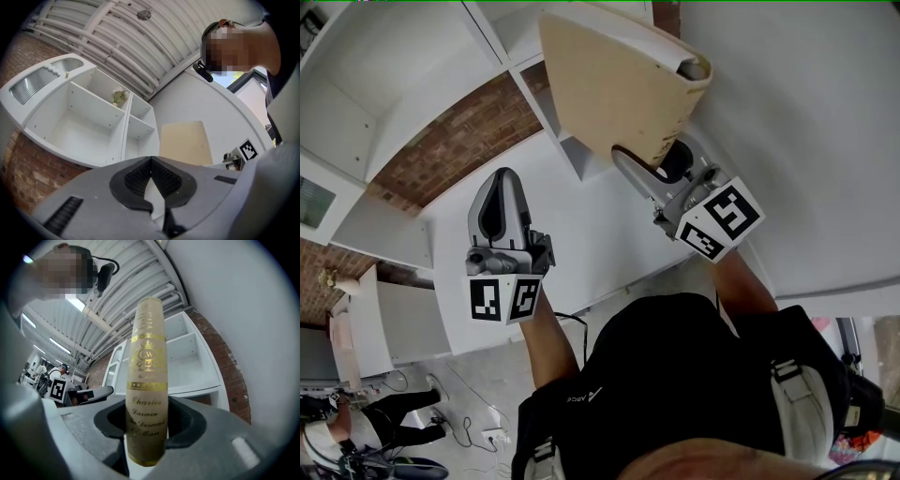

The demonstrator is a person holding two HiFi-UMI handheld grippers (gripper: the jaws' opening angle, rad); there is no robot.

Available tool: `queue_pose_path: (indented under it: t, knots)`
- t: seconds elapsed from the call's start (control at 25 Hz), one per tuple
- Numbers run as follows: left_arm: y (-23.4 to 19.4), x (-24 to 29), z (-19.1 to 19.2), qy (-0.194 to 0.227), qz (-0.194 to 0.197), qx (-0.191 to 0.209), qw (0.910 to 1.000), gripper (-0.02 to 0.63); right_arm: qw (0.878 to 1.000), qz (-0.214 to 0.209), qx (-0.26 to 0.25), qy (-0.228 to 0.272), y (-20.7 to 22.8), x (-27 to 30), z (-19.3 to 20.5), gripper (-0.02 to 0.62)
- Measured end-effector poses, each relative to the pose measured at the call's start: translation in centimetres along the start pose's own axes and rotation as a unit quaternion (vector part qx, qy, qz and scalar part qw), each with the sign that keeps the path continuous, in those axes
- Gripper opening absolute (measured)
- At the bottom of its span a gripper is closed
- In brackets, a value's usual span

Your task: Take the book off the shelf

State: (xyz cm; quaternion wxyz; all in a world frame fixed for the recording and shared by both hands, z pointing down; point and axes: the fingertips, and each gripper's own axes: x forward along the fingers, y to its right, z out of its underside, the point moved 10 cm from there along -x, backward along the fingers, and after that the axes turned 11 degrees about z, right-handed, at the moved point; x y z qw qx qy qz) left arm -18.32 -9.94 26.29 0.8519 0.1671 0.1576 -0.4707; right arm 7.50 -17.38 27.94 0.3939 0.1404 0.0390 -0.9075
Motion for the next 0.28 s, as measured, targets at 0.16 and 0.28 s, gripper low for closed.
queue_pose_path:
  t: [0.16, 0.28]
  knots:
    - [-0.03, 0.08, 0.11, -0.001, 0.001, 0.0, 1.0, -0.002, 1.0, 0.001, 0.0, 0.0, 0.15, 0.06, 0.04, 0.19]
    - [-0.05, 0.08, 0.14, 0.0, 0.001, 0.001, 1.0, -0.002, 1.0, 0.001, 0.0, 0.0, 0.18, 0.1, 0.08, 0.19]
